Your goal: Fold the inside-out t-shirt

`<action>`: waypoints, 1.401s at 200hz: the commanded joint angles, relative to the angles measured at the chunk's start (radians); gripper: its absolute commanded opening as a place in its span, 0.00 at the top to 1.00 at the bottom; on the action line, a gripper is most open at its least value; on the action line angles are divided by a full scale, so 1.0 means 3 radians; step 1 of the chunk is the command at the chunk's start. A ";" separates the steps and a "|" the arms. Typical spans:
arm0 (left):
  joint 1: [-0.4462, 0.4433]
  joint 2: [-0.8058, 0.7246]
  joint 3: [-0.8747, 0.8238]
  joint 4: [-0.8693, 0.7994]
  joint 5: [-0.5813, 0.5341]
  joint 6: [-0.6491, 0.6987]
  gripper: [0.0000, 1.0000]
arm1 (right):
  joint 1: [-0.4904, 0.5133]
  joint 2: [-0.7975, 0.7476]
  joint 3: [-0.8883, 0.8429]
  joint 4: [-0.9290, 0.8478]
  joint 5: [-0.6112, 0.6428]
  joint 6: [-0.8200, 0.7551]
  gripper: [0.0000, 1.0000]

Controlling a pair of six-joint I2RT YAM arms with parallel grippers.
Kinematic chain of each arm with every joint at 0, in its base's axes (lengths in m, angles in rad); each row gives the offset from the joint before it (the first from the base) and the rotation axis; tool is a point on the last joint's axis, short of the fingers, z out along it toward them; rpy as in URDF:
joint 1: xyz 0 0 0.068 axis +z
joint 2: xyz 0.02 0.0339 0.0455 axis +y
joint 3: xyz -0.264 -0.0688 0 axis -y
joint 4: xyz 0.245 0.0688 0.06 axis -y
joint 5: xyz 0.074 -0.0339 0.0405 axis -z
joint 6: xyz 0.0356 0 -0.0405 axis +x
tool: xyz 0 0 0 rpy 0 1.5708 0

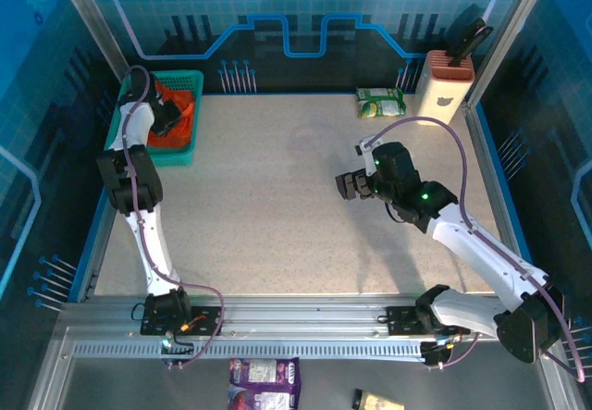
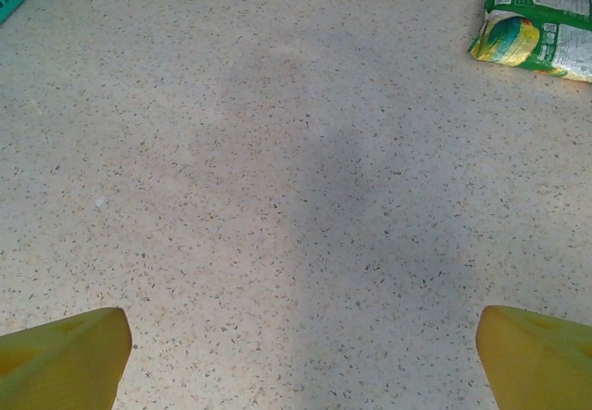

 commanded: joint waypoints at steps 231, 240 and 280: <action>-0.2497 -0.2857 -0.2348 0.1483 0.0825 0.0300 0.60 | -0.0238 -0.0771 -0.0170 -0.0321 0.0948 0.0455 0.03; -0.2679 -0.2801 -0.2439 0.1506 0.0819 0.0278 0.57 | -0.0255 -0.0737 -0.0175 -0.0333 0.0876 0.0492 0.03; -0.2867 -0.2717 -0.2767 0.1350 0.0413 0.0089 0.51 | -0.0287 -0.0470 -0.0135 -0.0361 0.0269 0.0547 0.04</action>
